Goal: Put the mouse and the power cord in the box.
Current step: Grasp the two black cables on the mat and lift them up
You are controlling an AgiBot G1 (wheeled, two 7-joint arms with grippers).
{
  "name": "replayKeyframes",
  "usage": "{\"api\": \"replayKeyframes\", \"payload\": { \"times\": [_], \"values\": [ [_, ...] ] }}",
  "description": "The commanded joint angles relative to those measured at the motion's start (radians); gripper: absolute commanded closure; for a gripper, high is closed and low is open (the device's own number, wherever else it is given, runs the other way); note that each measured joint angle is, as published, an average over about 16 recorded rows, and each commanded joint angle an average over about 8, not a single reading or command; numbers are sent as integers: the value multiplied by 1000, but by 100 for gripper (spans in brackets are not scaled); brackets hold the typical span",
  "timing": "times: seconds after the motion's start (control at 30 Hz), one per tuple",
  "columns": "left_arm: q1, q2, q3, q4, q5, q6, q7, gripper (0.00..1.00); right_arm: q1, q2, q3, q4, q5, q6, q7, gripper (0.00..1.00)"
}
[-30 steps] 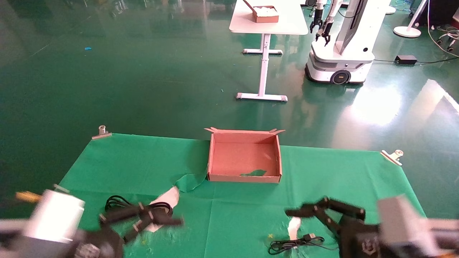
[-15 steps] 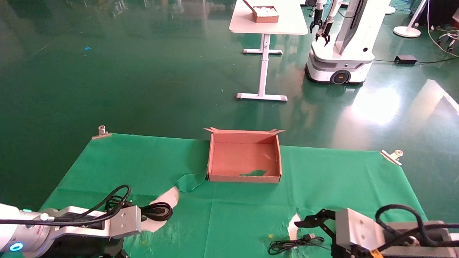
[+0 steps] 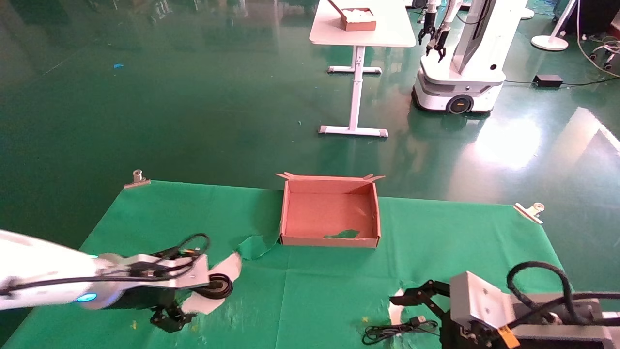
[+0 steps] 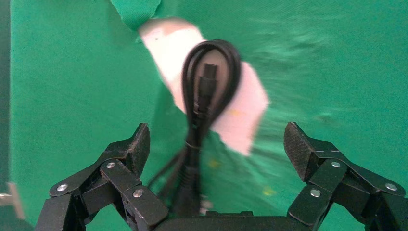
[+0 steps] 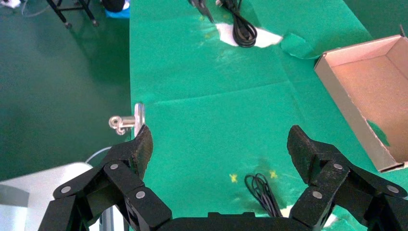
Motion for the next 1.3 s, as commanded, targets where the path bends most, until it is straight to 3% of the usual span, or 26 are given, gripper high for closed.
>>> {"api": "replayKeyframes", "payload": {
  "times": [0.03,0.2,0.43,0.6,0.93,1.13,1.3],
  "values": [
    [-14,50,31,31,86,-24,-13,0,1,0,3,2,6,2,6,0],
    [-36,146,76,163,215,-87,-22,0,-11,19,9,5,15,1,8,0],
    [-57,213,97,301,266,-143,-7,0,-27,36,12,8,8,7,-2,0],
    [-67,228,98,344,263,-158,13,0,2,14,-27,20,-115,24,-25,0],
    [-75,237,98,375,255,-168,33,0,168,-209,-209,-44,-567,62,-50,0],
    [-77,239,97,382,253,-171,37,0,226,-343,-280,-191,-702,90,-88,0],
    [-77,240,97,385,252,-172,39,0,256,-405,-308,-297,-762,112,-98,0]
  ]
}}
